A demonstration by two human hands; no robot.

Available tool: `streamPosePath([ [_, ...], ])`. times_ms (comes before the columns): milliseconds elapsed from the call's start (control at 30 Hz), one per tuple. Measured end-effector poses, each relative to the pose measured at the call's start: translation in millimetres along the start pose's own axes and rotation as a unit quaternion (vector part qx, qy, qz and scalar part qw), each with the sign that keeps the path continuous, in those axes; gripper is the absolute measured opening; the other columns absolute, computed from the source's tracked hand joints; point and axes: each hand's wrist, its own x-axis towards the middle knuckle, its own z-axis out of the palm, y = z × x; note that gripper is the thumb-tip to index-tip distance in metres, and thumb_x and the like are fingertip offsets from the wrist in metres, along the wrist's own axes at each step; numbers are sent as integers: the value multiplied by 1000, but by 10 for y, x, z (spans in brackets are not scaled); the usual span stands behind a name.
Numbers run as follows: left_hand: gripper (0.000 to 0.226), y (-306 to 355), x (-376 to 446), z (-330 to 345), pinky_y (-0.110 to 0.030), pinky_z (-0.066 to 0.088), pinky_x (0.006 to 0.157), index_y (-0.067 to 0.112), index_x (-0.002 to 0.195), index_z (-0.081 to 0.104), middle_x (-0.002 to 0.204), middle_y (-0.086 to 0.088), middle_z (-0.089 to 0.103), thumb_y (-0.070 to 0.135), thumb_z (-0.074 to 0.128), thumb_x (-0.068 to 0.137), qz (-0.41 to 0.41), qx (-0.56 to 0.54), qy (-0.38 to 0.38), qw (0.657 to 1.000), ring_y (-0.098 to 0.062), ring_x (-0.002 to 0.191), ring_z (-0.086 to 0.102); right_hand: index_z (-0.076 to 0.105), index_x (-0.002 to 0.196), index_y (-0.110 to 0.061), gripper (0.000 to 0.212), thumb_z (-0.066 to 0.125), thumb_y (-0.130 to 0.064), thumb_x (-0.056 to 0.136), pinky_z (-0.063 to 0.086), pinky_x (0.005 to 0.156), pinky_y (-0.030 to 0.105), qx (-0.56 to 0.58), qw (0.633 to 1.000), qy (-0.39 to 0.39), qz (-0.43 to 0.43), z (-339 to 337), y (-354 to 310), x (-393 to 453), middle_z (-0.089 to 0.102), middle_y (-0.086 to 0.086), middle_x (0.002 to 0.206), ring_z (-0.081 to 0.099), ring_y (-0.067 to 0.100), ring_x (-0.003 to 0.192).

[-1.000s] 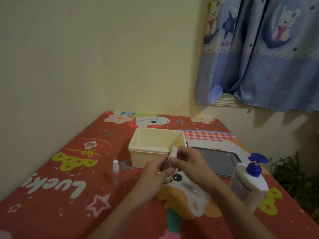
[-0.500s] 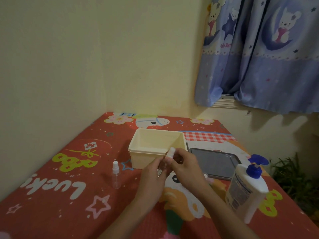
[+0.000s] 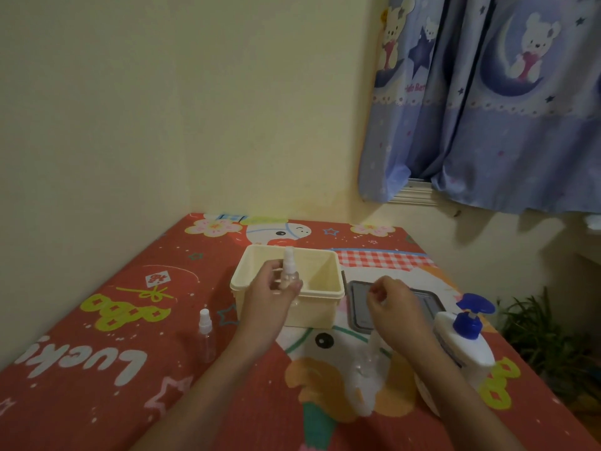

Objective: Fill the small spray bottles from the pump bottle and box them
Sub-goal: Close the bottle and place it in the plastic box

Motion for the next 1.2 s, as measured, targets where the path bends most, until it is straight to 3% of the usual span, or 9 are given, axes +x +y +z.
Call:
streamPosePath([
  [200,26,38,577,-96,-37,51,77,18,108,56,104,2,64,18,69,86,1,71,51,996,-17,91,62,51,115,-20,42,59,-49,85,53,79,29,-136,975,-159,77,25,208,-126,61,0,110,60,15,93],
  [367,42,-110,841,-113,-32,46,61,19,111,44,88,2,57,4,67,81,3,178,19,984,-15,73,58,54,111,-24,32,65,-36,84,45,62,17,-158,959,-222,73,122,229,-174,58,-9,93,58,6,81],
  [500,51,-308,975,-135,-33,43,58,28,108,42,93,-6,58,-2,65,73,-5,305,-12,952,-25,79,56,60,96,-23,13,64,-23,84,48,60,16,-122,971,-192,69,132,213,-110,61,-7,82,62,6,75],
  [633,32,-429,1069,-163,-26,34,54,22,91,52,112,-6,58,-1,67,74,-10,390,-64,919,-20,84,52,63,79,-9,8,61,-17,81,59,64,37,-17,994,-96,40,4,-8,70,70,9,76,69,22,69],
  [800,11,-421,1216,-144,-29,52,78,11,89,68,111,-7,65,6,71,81,-48,474,-156,865,-25,99,64,58,79,-7,15,61,-22,78,48,58,36,12,999,13,-28,49,-416,383,63,8,75,60,25,71],
  [867,8,-416,1282,-122,-33,55,85,9,80,65,103,-8,68,3,63,85,-62,509,-194,836,-26,102,65,56,80,-6,12,56,-18,78,40,55,30,22,999,-8,-39,174,-515,550,62,10,78,57,26,72],
  [967,25,-377,1331,-102,-30,49,70,14,66,47,72,-1,52,3,54,87,-79,552,-238,795,-23,87,60,54,81,-2,12,52,-14,78,36,54,30,-7,997,-59,-44,399,-587,796,60,13,78,50,23,66],
  [1067,12,-318,1343,-104,-30,41,67,9,78,50,70,-2,43,3,51,88,-101,568,-256,775,-24,81,55,56,88,-2,14,55,-12,78,35,50,27,-61,991,-115,-29,631,-585,997,59,11,82,50,23,66],
  [1200,12,-260,1359,-174,-31,49,74,11,79,59,86,-4,60,17,63,88,-118,511,-260,811,-22,83,63,51,77,-7,8,59,-9,78,38,46,26,-133,973,-186,-25,836,-575,1168,52,6,65,48,19,55],
])
